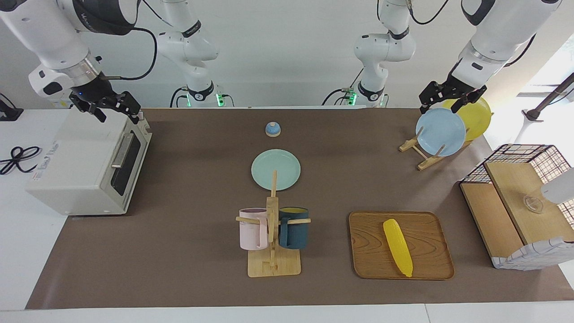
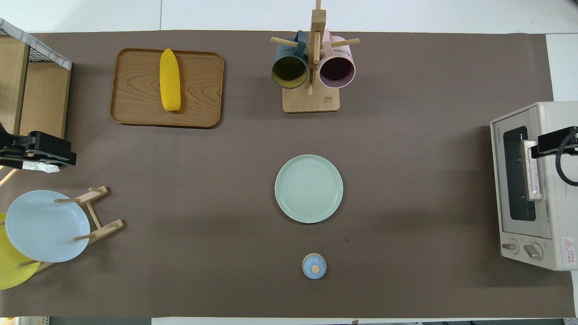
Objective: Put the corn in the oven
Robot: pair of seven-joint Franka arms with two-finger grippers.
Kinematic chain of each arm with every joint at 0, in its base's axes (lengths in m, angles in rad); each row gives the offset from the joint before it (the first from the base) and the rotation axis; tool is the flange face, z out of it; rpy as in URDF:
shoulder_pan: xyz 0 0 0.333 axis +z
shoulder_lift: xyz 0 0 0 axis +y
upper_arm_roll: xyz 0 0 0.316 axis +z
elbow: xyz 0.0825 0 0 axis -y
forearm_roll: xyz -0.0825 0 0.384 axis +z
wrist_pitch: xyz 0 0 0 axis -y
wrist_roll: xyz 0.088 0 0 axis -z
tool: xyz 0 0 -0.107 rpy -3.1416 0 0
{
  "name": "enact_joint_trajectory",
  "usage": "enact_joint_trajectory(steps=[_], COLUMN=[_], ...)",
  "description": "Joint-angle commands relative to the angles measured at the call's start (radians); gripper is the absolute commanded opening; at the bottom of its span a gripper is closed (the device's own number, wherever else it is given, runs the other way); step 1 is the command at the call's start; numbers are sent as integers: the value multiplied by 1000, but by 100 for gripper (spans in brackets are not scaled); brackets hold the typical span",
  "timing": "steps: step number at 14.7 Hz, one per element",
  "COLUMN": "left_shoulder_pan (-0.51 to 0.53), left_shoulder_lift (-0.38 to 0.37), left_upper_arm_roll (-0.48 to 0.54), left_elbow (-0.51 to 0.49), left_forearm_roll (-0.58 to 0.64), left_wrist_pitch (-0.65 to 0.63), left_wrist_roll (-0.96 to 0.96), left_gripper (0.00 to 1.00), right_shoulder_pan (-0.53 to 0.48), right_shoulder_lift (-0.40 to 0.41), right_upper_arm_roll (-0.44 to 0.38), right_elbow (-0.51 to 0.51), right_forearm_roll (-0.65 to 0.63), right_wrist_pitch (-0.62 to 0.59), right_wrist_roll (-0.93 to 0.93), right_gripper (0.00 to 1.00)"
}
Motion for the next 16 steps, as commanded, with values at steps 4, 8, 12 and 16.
enact_joint_trajectory(steps=[4,8,12,16], left_shoulder_pan=[12,12,7,3], left_shoulder_lift=[-12,-12,-12,-12], left_upper_arm_roll=[-15,-15,-15,-15], left_elbow=[-11,-11,-9,-9], left_forearm_roll=[24,24,24,24], left_wrist_pitch=[16,17,17,31], left_wrist_roll=[4,5,4,-1], left_gripper=[100,100,100,100], right_shoulder_pan=[-7,-4,16,14], right_shoulder_lift=[-15,-16,-27,-58], right_upper_arm_roll=[9,9,9,8], right_elbow=[-14,-25,-47,-173], right_forearm_roll=[5,3,3,-46], right_wrist_pitch=[13,28,48,192], right_wrist_roll=[5,1,4,1], right_gripper=[100,87,0,0])
